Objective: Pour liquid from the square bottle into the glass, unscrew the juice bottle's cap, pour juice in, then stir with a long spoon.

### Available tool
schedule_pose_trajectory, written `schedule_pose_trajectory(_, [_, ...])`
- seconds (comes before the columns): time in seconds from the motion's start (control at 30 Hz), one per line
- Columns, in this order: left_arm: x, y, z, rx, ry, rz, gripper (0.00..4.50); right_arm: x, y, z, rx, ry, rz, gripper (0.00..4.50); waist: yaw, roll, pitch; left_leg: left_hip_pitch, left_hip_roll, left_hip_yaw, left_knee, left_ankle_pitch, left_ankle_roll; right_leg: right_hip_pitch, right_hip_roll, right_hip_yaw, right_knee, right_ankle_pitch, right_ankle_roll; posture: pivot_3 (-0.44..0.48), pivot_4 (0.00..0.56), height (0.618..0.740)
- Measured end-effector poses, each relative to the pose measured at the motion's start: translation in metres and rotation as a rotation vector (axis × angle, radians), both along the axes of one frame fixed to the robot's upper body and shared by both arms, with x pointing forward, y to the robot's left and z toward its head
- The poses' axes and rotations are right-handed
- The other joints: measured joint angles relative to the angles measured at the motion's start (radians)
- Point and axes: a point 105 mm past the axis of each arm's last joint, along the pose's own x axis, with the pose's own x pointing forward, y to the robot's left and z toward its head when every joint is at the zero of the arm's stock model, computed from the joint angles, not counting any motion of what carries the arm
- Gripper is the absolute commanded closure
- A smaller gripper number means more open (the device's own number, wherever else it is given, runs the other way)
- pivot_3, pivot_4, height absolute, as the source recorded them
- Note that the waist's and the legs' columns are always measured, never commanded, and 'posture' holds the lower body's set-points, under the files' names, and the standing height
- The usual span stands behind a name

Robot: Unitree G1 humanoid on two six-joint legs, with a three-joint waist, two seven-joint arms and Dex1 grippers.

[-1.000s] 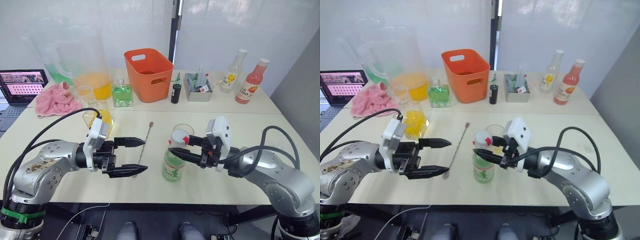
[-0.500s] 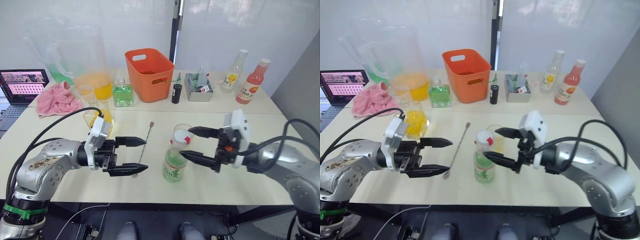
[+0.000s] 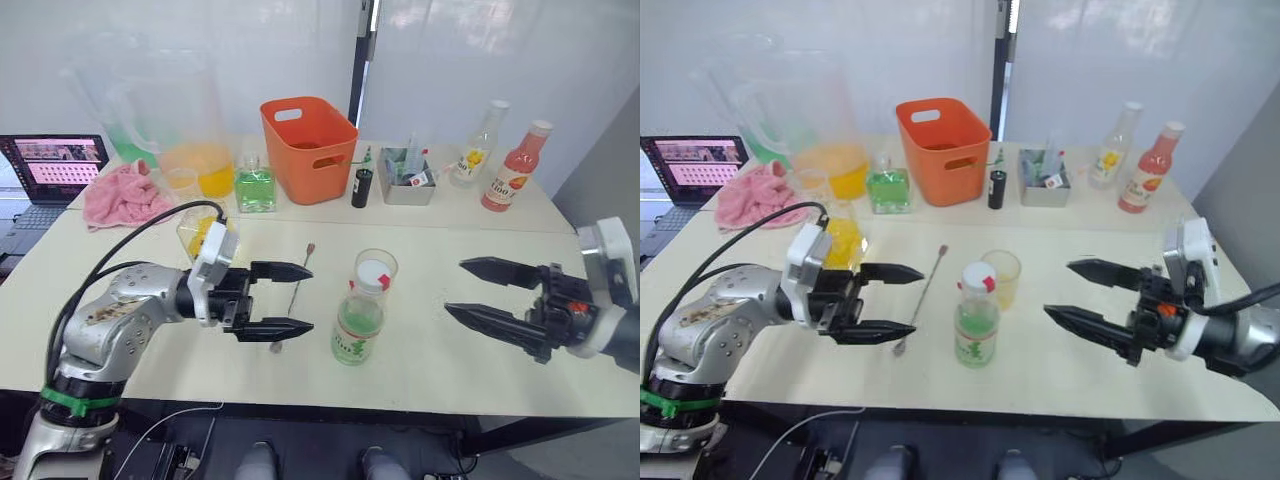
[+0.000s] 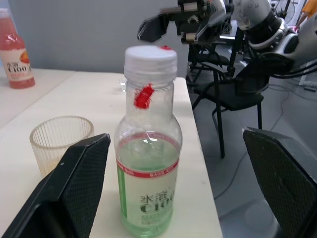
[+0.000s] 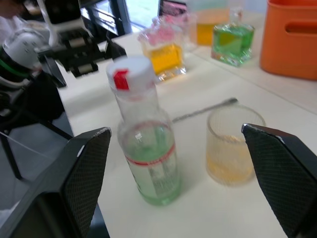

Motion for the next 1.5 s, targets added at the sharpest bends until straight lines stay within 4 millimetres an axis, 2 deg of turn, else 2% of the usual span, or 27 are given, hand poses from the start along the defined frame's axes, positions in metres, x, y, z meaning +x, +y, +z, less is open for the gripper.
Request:
schedule_pose_trajectory(0.2, [0.009,-0.021,0.003,0.004,-0.042,-0.025,0.00,-0.008,-0.010,-0.014,-0.035,-0.002,-0.062,0.04,-0.004,0.000,0.000,0.000,0.000,0.000,0.001,0.000,0.000,0.000,0.000,0.000,0.000,0.001,0.001,0.000,0.150,0.725])
schedule_pose_trajectory(0.37, [0.011,-0.045,0.001,0.017,-0.062,-0.050,0.00,-0.016,-0.011,-0.023,-0.062,0.006,-0.089,0.04,-0.003,0.000,0.000,-0.001,0.000,0.000,0.001,0.000,0.000,0.001,0.000,0.000,-0.001,0.001,0.002,0.000,0.150,0.725])
schedule_pose_trajectory(0.6, [0.015,-0.067,-0.005,0.022,-0.046,-0.065,0.00,-0.019,-0.011,-0.026,-0.069,0.001,-0.118,0.04,-0.002,0.000,0.000,-0.001,-0.001,0.000,0.002,0.000,0.000,0.001,0.000,0.000,-0.001,0.002,0.002,0.000,0.150,0.725])
schedule_pose_trajectory(0.77, [0.021,-0.073,-0.010,0.048,-0.041,-0.048,0.00,-0.020,-0.012,-0.028,-0.069,0.006,-0.145,0.04,-0.003,0.000,0.000,-0.001,-0.001,-0.001,0.002,0.000,0.000,0.001,0.000,0.000,-0.001,0.002,0.002,0.000,0.150,0.725])
schedule_pose_trajectory(0.87, [0.021,-0.076,-0.013,0.057,-0.037,-0.053,0.83,-0.020,-0.013,-0.029,-0.069,0.008,-0.159,0.00,-0.003,0.000,0.000,-0.001,-0.001,-0.001,0.002,0.000,0.000,0.001,0.000,0.000,-0.001,0.002,0.002,0.000,0.150,0.725])
schedule_pose_trajectory(1.07, [0.023,-0.078,-0.010,0.060,-0.047,-0.056,2.82,-0.020,-0.012,-0.029,-0.071,-0.005,-0.162,0.00,-0.002,0.000,0.000,0.000,-0.001,-0.001,0.002,0.000,0.000,0.002,0.000,0.000,-0.001,0.002,0.002,0.000,0.150,0.725])
schedule_pose_trajectory(1.1, [0.023,-0.078,-0.010,0.061,-0.046,-0.057,2.97,-0.020,-0.012,-0.028,-0.071,-0.007,-0.162,0.00,-0.002,0.000,0.000,-0.001,-0.001,-0.001,0.002,0.000,0.000,0.002,0.000,0.000,-0.001,0.002,0.002,0.000,0.150,0.725])
schedule_pose_trajectory(1.27, [0.022,-0.078,-0.011,0.062,-0.046,-0.060,3.00,-0.018,-0.004,-0.025,-0.061,-0.031,-0.124,0.00,-0.003,0.000,-0.001,0.000,-0.001,-0.001,0.002,0.000,0.000,0.002,0.000,0.000,-0.001,0.002,0.002,0.000,0.150,0.725])
schedule_pose_trajectory(1.5, [0.022,-0.077,-0.011,0.066,-0.048,-0.062,3.00,-0.011,0.028,-0.004,-0.012,-0.097,-0.002,0.00,-0.003,0.000,-0.001,0.000,-0.001,-0.001,0.002,0.000,0.000,0.002,0.000,0.000,-0.001,0.002,0.002,0.000,0.150,0.725])
